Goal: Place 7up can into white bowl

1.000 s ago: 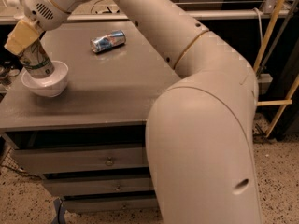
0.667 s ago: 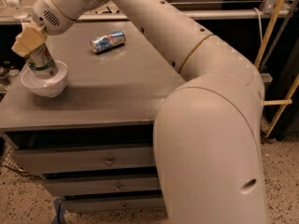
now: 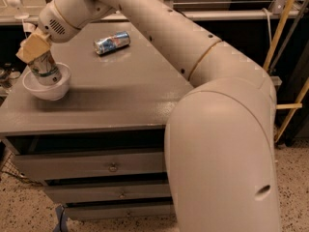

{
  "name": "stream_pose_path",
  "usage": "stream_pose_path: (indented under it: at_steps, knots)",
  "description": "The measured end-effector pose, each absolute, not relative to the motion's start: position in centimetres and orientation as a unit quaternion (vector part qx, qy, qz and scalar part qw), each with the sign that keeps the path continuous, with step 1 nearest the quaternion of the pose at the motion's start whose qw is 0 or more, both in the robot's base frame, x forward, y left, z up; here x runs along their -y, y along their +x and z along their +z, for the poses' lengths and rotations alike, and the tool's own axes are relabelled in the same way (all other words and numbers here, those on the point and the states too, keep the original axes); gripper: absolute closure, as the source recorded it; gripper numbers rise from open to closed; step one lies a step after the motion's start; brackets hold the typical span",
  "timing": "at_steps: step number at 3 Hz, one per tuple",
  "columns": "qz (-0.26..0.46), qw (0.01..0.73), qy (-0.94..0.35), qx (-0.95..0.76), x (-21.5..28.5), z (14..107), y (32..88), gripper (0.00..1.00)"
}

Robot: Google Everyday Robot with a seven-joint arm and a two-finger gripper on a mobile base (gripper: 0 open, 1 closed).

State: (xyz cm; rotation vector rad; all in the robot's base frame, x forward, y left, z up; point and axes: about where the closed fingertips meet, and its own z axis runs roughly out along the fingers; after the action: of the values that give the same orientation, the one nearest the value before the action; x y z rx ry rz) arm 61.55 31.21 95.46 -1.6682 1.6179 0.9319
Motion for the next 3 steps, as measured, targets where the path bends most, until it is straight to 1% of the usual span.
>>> stream_pose_path:
  at_steps: [3]
  knots:
    - [0.357,0.308,-0.636,-0.612,-31.88,94.93,61.2,0.13]
